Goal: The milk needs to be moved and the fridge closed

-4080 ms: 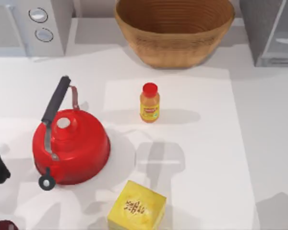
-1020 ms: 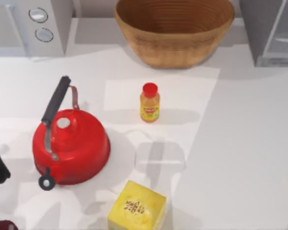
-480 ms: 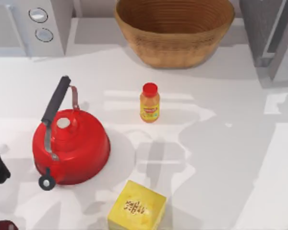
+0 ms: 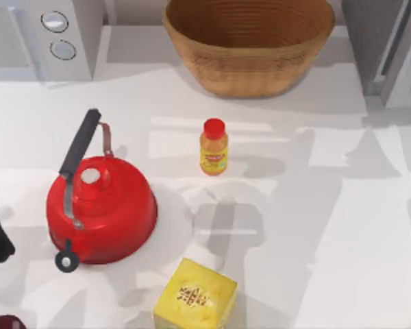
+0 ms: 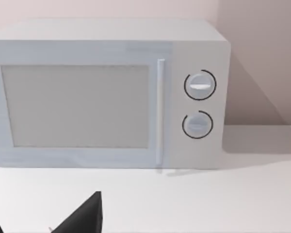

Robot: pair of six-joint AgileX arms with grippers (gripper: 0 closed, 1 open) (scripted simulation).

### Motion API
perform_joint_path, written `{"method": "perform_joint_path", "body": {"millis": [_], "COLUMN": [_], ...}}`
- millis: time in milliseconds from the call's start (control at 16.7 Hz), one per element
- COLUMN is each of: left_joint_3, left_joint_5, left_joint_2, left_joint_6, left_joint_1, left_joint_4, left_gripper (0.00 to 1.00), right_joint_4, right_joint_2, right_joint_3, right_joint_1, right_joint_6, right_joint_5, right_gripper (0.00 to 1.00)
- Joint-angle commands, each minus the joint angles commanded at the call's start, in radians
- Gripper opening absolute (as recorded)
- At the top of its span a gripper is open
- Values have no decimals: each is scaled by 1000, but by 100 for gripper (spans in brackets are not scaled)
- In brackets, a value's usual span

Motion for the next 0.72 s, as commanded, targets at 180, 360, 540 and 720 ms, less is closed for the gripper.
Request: {"method": "perform_joint_path", "body": {"millis": [180, 360, 540, 720], "left_joint_3": [0, 0, 0, 0], "left_joint_5": [0, 0, 0, 0], "left_joint_2": [0, 0, 0, 0], "left_joint_6": [0, 0, 0, 0], "left_joint_1": [0, 0, 0, 0], "left_joint_4": [0, 0, 0, 0], "left_gripper": [100, 100, 100, 100], "right_joint_4": [-7, -26, -57, -86], "right_joint_2": [20, 112, 236, 337], "right_joint_3": [13, 116, 295, 418], "right_joint_1": [-14, -15, -14, -13], "right_joint_6": [-4, -2, -4, -3], "right_joint_5": [3, 5, 9, 10], "right_gripper": [100, 100, 100, 100]}}
